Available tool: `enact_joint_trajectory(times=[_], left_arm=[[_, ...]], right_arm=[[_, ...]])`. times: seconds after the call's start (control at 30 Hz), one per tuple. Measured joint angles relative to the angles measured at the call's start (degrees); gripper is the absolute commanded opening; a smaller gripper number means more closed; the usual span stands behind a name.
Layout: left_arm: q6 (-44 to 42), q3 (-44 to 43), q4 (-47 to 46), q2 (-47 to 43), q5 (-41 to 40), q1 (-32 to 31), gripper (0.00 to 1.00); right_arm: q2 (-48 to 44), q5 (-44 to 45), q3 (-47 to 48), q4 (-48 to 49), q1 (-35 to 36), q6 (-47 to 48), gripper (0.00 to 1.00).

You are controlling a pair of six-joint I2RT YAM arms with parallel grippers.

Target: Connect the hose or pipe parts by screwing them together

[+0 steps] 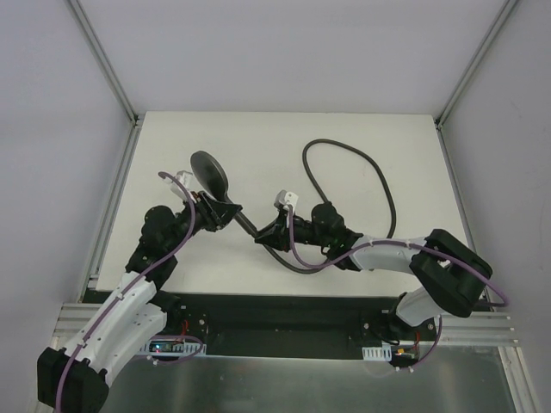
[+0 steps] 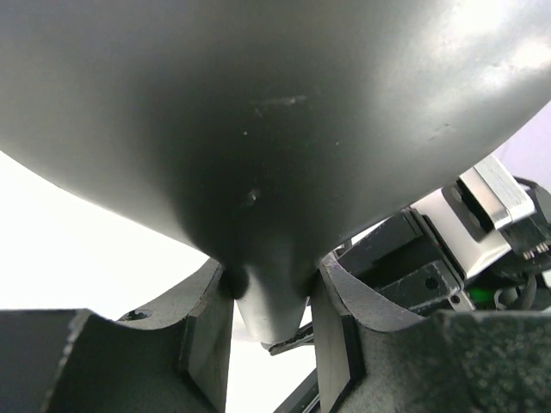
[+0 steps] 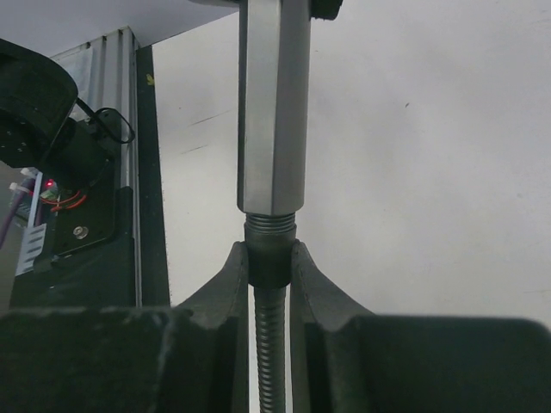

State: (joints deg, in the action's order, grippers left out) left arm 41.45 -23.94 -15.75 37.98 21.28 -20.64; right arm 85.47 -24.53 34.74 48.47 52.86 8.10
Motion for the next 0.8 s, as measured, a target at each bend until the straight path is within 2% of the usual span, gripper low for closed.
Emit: enact_joint_trajectory(times=[0.47,0.8], left_arm=[[-0.4,4.3,-14.1,2.3,5.2,0.1,0.0],[-0.2,7.2,-20.8,0.1,7.9,0.1,0.0]], right_arm=[[6.0,-16.4,0.0,10.9,-6.6,-13.1,0.01],[8.9,-25.1,1.9,15.1,-8.2,-21.0,0.01]])
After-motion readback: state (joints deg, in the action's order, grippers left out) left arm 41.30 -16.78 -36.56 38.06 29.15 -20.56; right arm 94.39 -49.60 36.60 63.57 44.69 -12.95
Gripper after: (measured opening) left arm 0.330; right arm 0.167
